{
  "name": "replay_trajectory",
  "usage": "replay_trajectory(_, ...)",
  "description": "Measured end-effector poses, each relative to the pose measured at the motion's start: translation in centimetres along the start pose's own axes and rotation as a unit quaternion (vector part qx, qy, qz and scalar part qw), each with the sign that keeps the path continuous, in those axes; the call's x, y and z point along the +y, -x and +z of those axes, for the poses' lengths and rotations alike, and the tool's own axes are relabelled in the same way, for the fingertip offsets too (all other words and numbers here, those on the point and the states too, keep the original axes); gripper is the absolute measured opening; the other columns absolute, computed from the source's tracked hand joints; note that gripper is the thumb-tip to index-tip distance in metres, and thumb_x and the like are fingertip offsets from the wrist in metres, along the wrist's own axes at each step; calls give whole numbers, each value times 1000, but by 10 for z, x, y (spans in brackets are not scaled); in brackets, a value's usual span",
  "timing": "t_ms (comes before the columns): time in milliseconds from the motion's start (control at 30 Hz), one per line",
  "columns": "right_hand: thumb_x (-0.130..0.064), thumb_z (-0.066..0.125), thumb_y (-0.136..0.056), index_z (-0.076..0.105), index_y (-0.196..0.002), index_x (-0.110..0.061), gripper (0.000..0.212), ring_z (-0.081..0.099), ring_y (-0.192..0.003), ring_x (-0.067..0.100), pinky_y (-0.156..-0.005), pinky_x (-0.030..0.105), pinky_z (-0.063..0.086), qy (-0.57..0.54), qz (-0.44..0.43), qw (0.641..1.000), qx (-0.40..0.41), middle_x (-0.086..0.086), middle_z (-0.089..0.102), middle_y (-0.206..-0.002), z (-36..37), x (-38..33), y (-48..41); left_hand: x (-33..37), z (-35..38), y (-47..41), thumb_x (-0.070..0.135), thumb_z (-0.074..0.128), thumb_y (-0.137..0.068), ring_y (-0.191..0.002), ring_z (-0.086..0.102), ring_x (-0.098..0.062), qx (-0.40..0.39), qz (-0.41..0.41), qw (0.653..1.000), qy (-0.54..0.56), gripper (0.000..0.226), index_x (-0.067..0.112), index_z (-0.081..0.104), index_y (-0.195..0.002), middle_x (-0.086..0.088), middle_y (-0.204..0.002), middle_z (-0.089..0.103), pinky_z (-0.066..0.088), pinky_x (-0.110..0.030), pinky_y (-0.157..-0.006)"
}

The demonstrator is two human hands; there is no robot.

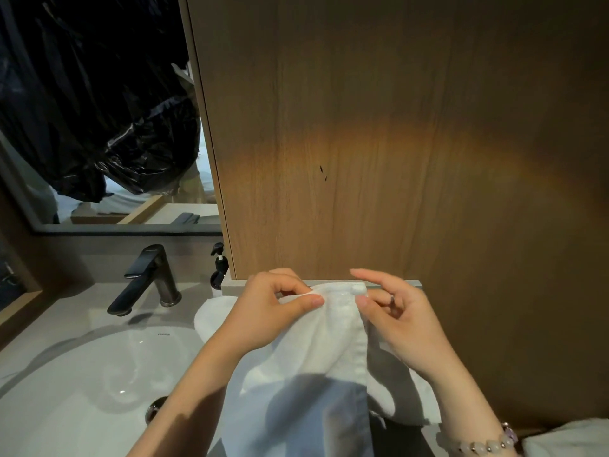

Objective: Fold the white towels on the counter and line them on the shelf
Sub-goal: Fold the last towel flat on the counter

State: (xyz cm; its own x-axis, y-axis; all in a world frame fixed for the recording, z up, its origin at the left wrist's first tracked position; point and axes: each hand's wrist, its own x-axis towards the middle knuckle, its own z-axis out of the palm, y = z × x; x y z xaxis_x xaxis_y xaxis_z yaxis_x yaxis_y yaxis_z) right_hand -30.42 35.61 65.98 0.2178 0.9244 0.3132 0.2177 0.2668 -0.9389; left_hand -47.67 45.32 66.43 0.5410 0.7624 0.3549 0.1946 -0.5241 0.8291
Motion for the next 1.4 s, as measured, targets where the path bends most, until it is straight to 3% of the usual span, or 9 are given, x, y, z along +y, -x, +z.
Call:
replay_trajectory(167,-16,73,-79,70,-82,-33,17,48,-52,3,-57,16,41,156,-30,987,36,-6,61,-57,-5,-12,-5,9,8,-1,14,78,-74,-73,58,-4,33,19,999,-30,22,31,70,-61,12,-78,64,43,-17,-67)
replay_trajectory(233,-20,75,-78,73,-81,-27,8,44,-48,3,-55,17,39,154,-3,987,45,-10,53,-47,-6,-14,-7,12,10,0,14,78,-73,-74,58,-3,42,25,998,-38,27,35,68,-59,9,-75,64,42,-16,-66)
replay_trajectory(400,-18,67,-85,69,-85,-18,2,56,-39,10,-49,25,49,114,55,987,100,-10,66,-59,-1,-17,-7,16,15,-1,15,78,-74,-77,58,-8,57,43,996,-56,15,22,72,-63,9,-70,62,44,-22,-67)
replay_trajectory(567,-13,58,-90,62,-84,-17,8,60,-46,8,-55,19,45,79,26,989,124,0,63,-50,4,-14,-16,20,19,-5,19,77,-75,-75,56,-7,67,61,993,-80,9,14,74,-68,10,-71,62,40,-13,-63)
replay_trajectory(733,-1,52,-92,60,-89,-5,10,53,-52,5,-55,12,42,3,-14,995,94,-1,55,-52,-2,-1,-20,12,13,-5,33,71,-81,-68,59,-21,-29,-2,996,-86,19,17,73,-71,-2,-69,69,44,-31,-64)
replay_trajectory(967,-3,51,-93,60,-90,-8,10,53,-59,9,-65,19,46,16,-37,992,116,-1,55,-60,-20,13,-22,-3,11,-5,39,70,-80,-58,39,-11,-121,-60,984,-117,44,-3,66,-70,-7,-62,49,30,-27,-57)
replay_trajectory(1167,-1,52,-92,59,-87,-10,13,52,-55,3,-60,14,45,28,-50,985,163,1,55,-63,-27,14,-21,-7,10,-5,26,69,-83,-57,40,-7,-67,-86,968,-227,30,23,61,-54,15,-51,48,29,-22,-53)
replay_trajectory(1300,-2,52,-92,59,-88,-10,11,54,-55,2,-59,12,45,33,-43,981,188,2,56,-66,-32,15,-22,-15,9,-2,29,66,-85,-73,44,-17,-29,-95,965,-243,11,24,76,-83,8,-64,56,30,-27,-69)
replay_trajectory(1400,-5,53,-92,60,-90,-11,9,56,-57,2,-58,10,46,41,-30,979,197,1,58,-69,-34,18,-21,-17,7,-1,37,64,-86,-70,39,-17,-43,-90,946,-308,30,31,58,-57,11,-52,43,29,-30,-75)
